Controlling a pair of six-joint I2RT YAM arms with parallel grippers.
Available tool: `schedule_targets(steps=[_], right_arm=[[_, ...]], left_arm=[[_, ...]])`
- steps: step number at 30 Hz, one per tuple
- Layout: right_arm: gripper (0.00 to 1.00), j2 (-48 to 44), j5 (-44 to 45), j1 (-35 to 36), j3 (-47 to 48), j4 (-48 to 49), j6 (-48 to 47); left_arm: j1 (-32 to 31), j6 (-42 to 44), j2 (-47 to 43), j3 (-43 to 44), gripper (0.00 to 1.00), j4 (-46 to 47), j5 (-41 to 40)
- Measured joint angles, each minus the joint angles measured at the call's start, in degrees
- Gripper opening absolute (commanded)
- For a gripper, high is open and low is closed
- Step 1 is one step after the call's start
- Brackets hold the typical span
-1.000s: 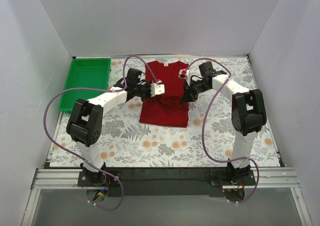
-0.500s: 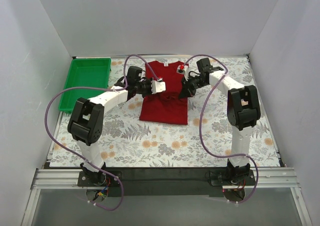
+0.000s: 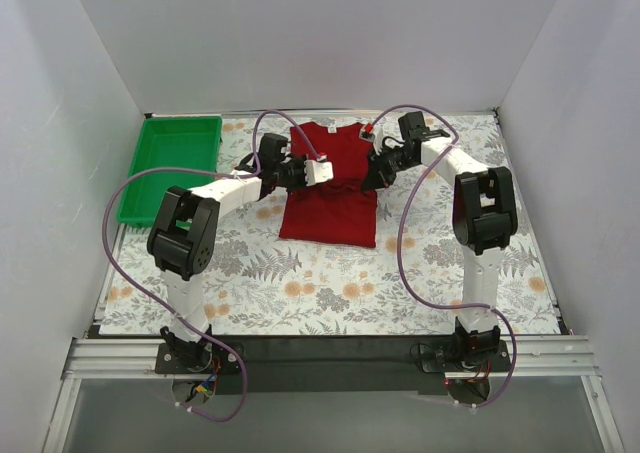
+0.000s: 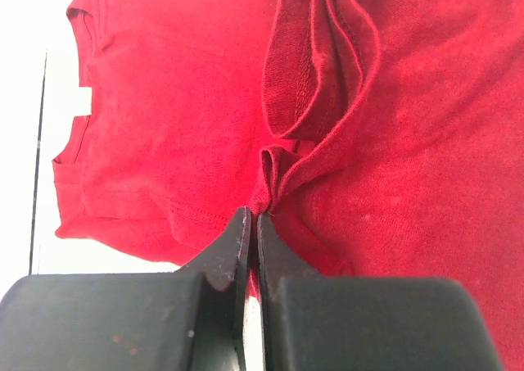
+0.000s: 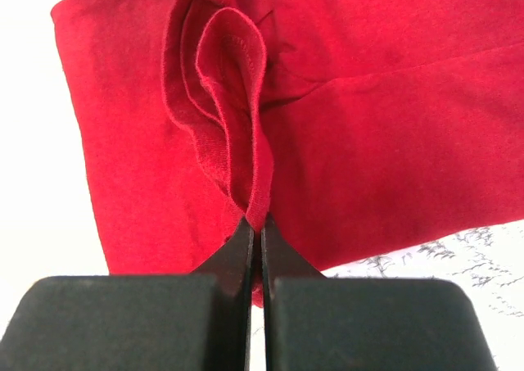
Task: Fold and stack the t-shirts
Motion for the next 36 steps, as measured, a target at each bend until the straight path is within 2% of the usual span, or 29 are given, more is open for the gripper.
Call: schedule_targets(steps=[13,15,16,18,19,21,22,24,27,30,33,36], right_arm=[[0.01,3.85,0.35,-0.07,5.09,1.16,2.25],[0.09,4.52,0.83,-0.07,6.12,1.22,2.91],[0.27,4.94,1.14,-0.07,6.69,1.36,3.43],[0.34,5.64,2.19,-0.07,7.65,1.66,4.63],[0.40,5.86,3.02,-0.07,8.15,2.08,5.38],[0.44,5.90,5.33,-0.07,8.57,3.52,7.52],[0.51,5.88,6.38,-0.07,8.81,4.42,8.48],[0.52,5.55,9.33,-0.09,8.76,6.71,10.38],[0.53,2.62,12.96,-0.39,6.27,10.29,12.55],[0.53,-3.58,11.34,-1.55,1.16,12.61,12.41],[0.53,-12.15,1.81,-3.48,-6.64,13.38,5.38],[0.59,-20.26,-6.95,-4.79,-16.13,10.47,-7.65]], left_arm=[[0.98,-0.96,0.26,0.39,0.00,2.19,-1.01],[1.11,-1.25,0.57,0.70,0.00,2.58,-1.03],[1.16,-1.42,0.92,0.94,0.06,3.19,-1.03],[1.20,-2.27,1.62,1.18,0.27,4.70,-1.57],[1.20,-3.15,1.95,1.20,0.45,5.68,-2.01],[1.20,-5.16,2.32,1.22,0.52,7.50,-3.10],[1.20,-6.16,2.34,1.31,0.54,8.22,-3.82],[1.20,-7.67,2.27,1.81,0.66,9.81,-5.22],[1.16,-10.03,0.70,1.95,0.70,11.02,-8.31],[1.16,-13.73,-3.54,1.36,0.72,10.64,-11.54],[1.16,-22.29,-10.27,0.33,0.72,7.19,-13.20],[1.16,-34.97,-18.29,-2.73,0.72,3.32,-12.98]])
